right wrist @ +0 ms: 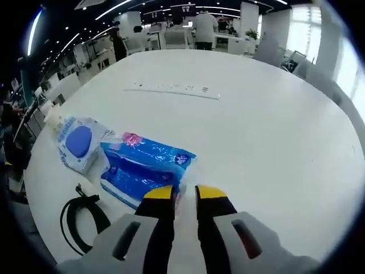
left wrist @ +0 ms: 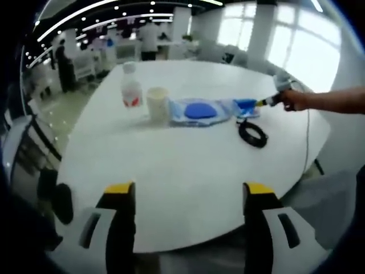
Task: Arrange the tabletop items into an orderly group along one side of the table until the central work area is clear of visible clutter.
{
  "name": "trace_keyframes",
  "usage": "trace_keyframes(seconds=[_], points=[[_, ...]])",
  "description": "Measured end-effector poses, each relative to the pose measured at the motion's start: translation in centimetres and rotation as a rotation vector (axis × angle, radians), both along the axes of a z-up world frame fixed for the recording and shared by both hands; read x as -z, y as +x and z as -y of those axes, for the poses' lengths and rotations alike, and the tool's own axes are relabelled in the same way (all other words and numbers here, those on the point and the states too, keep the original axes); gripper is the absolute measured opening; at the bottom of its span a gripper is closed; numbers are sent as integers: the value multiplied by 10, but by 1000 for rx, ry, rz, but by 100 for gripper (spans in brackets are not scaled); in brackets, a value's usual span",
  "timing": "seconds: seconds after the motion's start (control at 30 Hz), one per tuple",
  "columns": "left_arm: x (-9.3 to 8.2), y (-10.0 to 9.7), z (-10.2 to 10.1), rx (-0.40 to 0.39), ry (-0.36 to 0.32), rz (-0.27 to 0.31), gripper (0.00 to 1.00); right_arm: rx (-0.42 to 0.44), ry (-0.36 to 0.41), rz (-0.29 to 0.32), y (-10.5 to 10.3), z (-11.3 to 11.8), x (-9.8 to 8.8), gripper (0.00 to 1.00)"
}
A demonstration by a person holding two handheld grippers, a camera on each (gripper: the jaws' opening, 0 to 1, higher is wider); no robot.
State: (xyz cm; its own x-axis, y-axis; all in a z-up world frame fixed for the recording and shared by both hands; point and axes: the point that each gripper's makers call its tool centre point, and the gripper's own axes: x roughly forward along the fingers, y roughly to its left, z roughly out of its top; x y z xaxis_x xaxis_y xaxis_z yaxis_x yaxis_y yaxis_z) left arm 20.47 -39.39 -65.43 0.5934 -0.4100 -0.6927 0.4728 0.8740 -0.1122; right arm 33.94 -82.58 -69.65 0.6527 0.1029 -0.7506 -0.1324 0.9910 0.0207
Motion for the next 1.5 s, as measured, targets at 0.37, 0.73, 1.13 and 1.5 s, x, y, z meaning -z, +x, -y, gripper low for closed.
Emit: trace_keyframes(seconds=[0.37,0.73,1.13,1.5], points=[[-4,4,1,-10,-25,20,74,24,91,49,-1,-13,-18,25],[-4,3,4,-3,-31,19,75,15,79,159,-27,-45,-35,44],[-4,3,3,-10,-37,19,78,-28,184,174,-3,-34,-21,63],[-2,3,1,-20,-35,3,82,-23,194,217,-58,-66,-27,70]])
